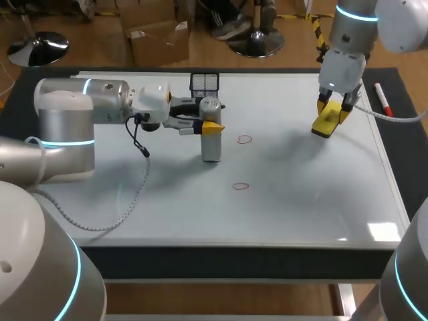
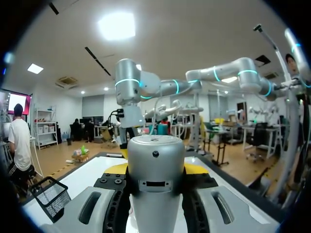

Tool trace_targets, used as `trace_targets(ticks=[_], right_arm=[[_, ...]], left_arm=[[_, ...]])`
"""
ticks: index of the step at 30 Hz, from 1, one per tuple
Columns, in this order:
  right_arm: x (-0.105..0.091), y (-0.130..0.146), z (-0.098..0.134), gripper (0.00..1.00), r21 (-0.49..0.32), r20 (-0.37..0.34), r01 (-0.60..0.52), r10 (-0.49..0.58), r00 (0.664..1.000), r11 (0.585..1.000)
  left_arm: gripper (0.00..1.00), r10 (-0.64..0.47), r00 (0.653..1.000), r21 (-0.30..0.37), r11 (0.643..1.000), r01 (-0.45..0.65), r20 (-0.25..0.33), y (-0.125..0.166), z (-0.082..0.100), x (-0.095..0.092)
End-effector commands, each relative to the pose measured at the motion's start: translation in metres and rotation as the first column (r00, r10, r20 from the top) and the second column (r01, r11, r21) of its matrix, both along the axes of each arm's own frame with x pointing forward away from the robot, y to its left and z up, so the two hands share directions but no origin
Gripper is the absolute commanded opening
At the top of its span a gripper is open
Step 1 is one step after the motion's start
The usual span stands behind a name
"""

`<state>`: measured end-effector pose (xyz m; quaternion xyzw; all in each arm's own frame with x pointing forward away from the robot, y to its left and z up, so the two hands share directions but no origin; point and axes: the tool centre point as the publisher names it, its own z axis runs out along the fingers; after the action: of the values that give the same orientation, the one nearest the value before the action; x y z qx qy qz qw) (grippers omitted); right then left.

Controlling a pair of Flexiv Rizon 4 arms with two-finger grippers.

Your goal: Pick up the inspection probe, press it on each red-marked spot on the whiteboard one by one, put down the probe, pick up the eraser, and wipe off all the red marks.

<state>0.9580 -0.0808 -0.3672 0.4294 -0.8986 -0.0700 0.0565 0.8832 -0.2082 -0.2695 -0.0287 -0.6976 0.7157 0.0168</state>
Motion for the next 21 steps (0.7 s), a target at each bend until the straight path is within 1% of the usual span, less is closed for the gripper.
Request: trace_targets(ticks=[1, 6, 21], right_arm=[[0.0003, -0.0007, 0.0009, 0.00, -0.004, 0.000, -0.002, 0.002, 1.000, 1.000], [0.0003, -0.0007, 0.0009, 0.00, -0.004, 0.000, -0.002, 0.002, 1.000, 1.000], [0.0003, -0.0007, 0.0009, 0.00, -0.004, 0.000, -0.002, 0.002, 1.000, 1.000]], left_arm=[[0.00, 0.004, 1.000, -0.001, 1.000, -0.004, -0.003, -0.0002, -0.0007, 0.0002], [0.00, 0.005, 1.000, 0.002, 1.000, -0.005, -0.007, -0.0007, -0.0038, 0.0019], [0.00, 0.007, 1.000, 0.009, 1.000, -0.007, -0.005, -0.0041, -0.0048, 0.0019]])
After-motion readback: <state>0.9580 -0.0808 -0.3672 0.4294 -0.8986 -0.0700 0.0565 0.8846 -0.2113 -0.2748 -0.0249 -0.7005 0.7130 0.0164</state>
